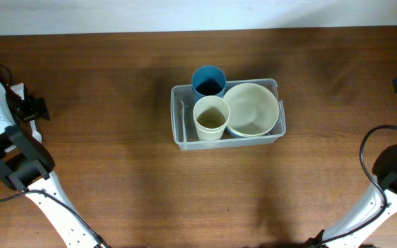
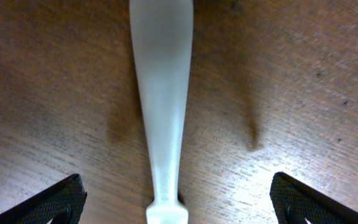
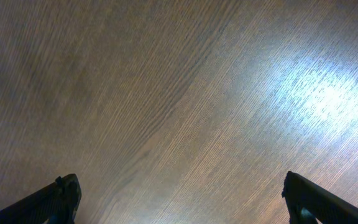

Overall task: Pack container
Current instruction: 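Lower the left gripper onto the white fork on the left table area, then close the left gripper on the fork handle and lift it toward the container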

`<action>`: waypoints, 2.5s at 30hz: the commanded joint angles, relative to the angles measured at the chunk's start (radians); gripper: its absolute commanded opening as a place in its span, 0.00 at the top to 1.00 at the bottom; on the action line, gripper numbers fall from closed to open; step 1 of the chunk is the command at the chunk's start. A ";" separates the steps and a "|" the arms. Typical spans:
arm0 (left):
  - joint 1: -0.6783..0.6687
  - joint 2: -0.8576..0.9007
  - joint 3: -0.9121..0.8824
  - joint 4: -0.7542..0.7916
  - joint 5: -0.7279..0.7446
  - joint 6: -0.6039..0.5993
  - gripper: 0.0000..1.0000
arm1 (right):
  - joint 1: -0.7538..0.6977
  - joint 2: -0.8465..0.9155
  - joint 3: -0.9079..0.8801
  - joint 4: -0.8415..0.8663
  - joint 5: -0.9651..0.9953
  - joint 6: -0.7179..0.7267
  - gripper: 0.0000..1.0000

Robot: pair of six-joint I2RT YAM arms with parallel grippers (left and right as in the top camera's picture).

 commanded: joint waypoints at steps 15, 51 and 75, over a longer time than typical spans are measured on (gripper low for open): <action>0.007 0.014 -0.068 0.044 0.047 0.019 0.05 | -0.005 -0.008 -0.005 0.003 0.017 0.001 0.01; -0.073 0.014 0.249 -0.175 0.117 -0.007 0.99 | -0.005 -0.008 -0.005 0.003 0.017 0.001 0.01; -0.637 -0.375 0.482 -0.268 0.425 -0.269 0.97 | -0.005 -0.008 -0.005 0.003 0.016 0.001 0.01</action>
